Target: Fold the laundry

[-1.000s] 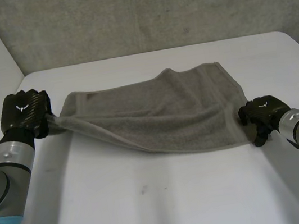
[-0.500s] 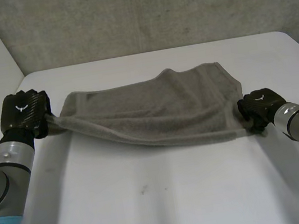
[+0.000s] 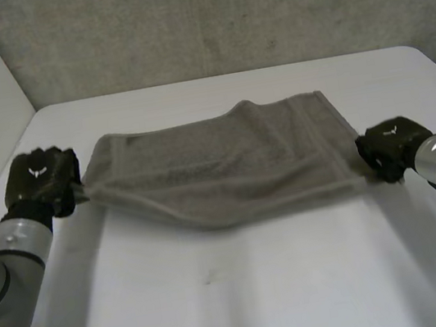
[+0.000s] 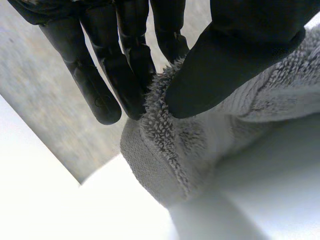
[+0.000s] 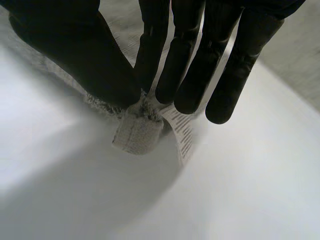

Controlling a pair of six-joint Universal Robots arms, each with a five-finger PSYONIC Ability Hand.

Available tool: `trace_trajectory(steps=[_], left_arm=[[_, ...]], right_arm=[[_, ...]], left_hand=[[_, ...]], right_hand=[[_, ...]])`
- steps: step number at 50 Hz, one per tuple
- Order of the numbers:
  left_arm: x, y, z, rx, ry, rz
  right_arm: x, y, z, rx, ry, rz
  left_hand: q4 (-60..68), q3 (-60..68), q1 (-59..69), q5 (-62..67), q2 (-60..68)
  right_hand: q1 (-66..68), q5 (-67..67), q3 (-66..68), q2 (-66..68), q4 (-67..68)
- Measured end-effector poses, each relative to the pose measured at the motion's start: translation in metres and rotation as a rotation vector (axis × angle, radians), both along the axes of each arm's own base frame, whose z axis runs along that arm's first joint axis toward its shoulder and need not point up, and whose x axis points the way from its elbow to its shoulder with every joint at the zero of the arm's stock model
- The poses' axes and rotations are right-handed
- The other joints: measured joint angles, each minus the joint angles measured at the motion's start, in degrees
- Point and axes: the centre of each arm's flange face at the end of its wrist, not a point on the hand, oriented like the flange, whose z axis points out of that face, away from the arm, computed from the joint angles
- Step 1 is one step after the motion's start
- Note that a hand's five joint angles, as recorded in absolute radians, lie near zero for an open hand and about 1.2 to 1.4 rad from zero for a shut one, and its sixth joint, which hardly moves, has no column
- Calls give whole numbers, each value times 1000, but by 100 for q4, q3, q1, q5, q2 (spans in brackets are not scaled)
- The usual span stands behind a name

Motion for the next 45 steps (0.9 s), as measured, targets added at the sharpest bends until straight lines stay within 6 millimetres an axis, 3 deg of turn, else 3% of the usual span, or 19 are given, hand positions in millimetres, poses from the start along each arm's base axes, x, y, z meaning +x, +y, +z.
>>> trace_trajectory(steps=[12,18,22,28,33,39,45], left_arm=[[12,63,-17,234,-183,-23],[14,88,-11,287,-258,-62],[13,89,-2,267,-262,-83],[9,63,12,161,-240,-90],[1,21,11,63,-224,-86],[-14,-29,-8,11,-214,-98],[-31,-66,-29,-5,-190,-120]], right_arm=[[-43,75,18,384,352,166],[-47,88,36,343,393,179],[-45,84,44,276,390,174],[-36,54,52,128,336,122],[-14,21,45,33,267,83],[8,-15,30,-95,257,16],[24,-45,13,-243,254,-29]], left_hand=[[0,0,0,0,0],[0,0,0,0,0],[0,0,0,0,0],[0,0,0,0,0],[0,0,0,0,0],[0,0,0,0,0],[0,0,0,0,0]], right_hand=[[0,33,0,0,0],[0,38,0,0,0],[0,45,0,0,0],[0,58,0,0,1],[9,99,0,0,5],[38,104,0,0,26],[38,105,0,0,26]])
